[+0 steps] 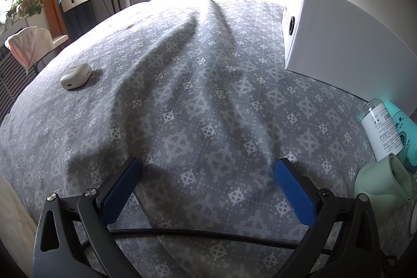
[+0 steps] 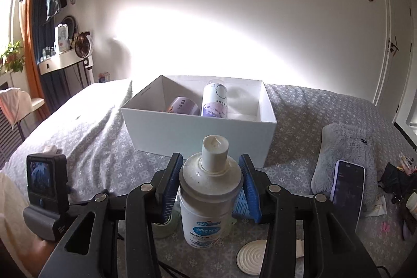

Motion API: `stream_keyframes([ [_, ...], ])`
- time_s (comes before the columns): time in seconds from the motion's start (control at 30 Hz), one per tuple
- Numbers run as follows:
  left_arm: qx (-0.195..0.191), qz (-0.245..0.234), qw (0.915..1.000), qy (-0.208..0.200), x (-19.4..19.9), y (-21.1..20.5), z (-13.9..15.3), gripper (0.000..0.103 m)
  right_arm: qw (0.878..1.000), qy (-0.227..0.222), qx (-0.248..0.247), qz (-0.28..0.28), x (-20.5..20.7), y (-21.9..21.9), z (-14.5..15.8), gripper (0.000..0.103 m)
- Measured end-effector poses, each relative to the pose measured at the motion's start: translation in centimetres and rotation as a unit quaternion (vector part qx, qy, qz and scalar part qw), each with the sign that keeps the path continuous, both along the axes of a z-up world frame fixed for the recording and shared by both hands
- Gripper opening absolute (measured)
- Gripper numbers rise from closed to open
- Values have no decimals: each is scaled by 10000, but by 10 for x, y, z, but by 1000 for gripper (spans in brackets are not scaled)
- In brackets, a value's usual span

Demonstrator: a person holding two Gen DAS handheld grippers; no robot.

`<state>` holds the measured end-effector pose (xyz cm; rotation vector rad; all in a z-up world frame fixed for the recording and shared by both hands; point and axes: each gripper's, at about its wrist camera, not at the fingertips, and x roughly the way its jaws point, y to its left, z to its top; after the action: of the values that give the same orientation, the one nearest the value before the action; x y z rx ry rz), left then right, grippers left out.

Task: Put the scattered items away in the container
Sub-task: 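Grasp the stain-cleaner bottle with the right gripper and carry it into the box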

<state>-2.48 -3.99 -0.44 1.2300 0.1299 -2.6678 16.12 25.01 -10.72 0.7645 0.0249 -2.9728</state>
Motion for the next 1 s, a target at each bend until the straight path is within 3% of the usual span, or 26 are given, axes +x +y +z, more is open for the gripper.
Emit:
stream_keyframes([
  [0.27, -19, 1, 10000, 0, 1, 0, 2, 103, 9964, 803, -30, -287, -43, 9, 72, 42],
  [0.43, -17, 5, 10000, 2, 1, 1, 1, 103, 9936, 994, 175, -508, -92, 2, 91, 42],
  [0.57, -22, 4, 10000, 2, 2, 1, 2, 103, 9924, 963, 436, -637, -133, -6, 80, 42],
  [0.73, -23, 4, 10000, 6, 3, 2, 2, 103, 9946, 295, 739, -662, -184, -12, 32, 42],
  [0.83, -27, 9, 10000, 8, 3, 3, 2, 103, 9938, -67, 901, -649, -197, -15, 1, 42],
  [1.0, -51, 10, 10000, 1, 2, 1, 4, 103, 9931, -433, 912, -596, -202, -10, -26, 42],
])
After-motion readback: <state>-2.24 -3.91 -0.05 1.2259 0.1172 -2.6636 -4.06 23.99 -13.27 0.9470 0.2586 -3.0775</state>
